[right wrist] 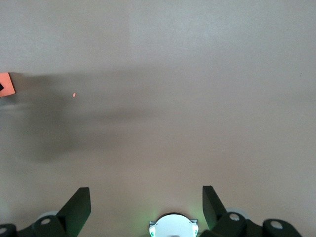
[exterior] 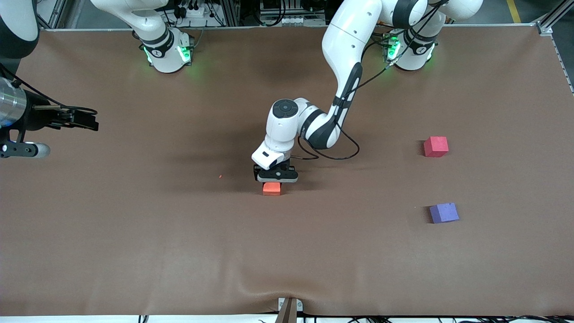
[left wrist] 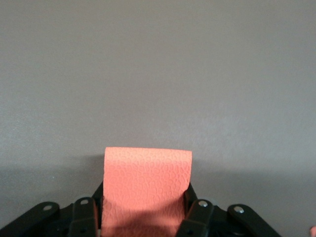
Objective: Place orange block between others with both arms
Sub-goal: 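Carry the orange cube with the left gripper between the pink and purple cubes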
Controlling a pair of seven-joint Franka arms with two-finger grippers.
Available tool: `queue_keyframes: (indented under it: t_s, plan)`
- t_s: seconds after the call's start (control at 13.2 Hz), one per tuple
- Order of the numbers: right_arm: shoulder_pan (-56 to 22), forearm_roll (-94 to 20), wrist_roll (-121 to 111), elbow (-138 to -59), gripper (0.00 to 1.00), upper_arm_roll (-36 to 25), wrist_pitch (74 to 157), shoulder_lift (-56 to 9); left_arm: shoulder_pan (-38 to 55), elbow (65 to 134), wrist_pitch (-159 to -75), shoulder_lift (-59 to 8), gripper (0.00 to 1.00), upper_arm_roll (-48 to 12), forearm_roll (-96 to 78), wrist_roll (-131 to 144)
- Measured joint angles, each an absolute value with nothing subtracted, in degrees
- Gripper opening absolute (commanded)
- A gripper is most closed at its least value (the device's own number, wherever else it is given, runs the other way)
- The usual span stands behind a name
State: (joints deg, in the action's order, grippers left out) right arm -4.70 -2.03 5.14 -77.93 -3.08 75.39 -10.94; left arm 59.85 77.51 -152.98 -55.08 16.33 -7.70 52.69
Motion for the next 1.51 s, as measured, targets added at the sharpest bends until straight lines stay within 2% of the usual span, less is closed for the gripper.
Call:
queue_keyframes:
  t_s: [0.15,0.38,0.6,1.13,1.51]
  plan:
    - [-4.70,-2.03,5.13,-77.93,1.00,-3.08,75.40,-10.94,59.82,77.45,-148.18,-53.79,0.00,18.97,-7.70,54.86]
    - [-4.71,-2.03,5.13,-77.93,1.00,-3.07,75.41,-10.94,58.99,77.41,-134.57,-49.64,0.00,25.42,-7.70,54.91]
    - [-4.72,-2.03,5.13,-77.93,1.00,-3.06,75.41,-10.94,53.87,78.86,-125.21,-44.46,0.00,27.26,-7.70,50.58]
    - [-4.77,-2.03,5.13,-77.93,1.00,-3.01,75.44,-10.94,38.52,100.94,-123.64,-26.04,0.00,27.58,-7.67,24.45]
    - [-4.77,-2.03,5.13,-77.93,1.00,-3.00,75.47,-10.94,26.96,110.54,-124.27,-19.87,0.00,27.40,-7.67,5.62]
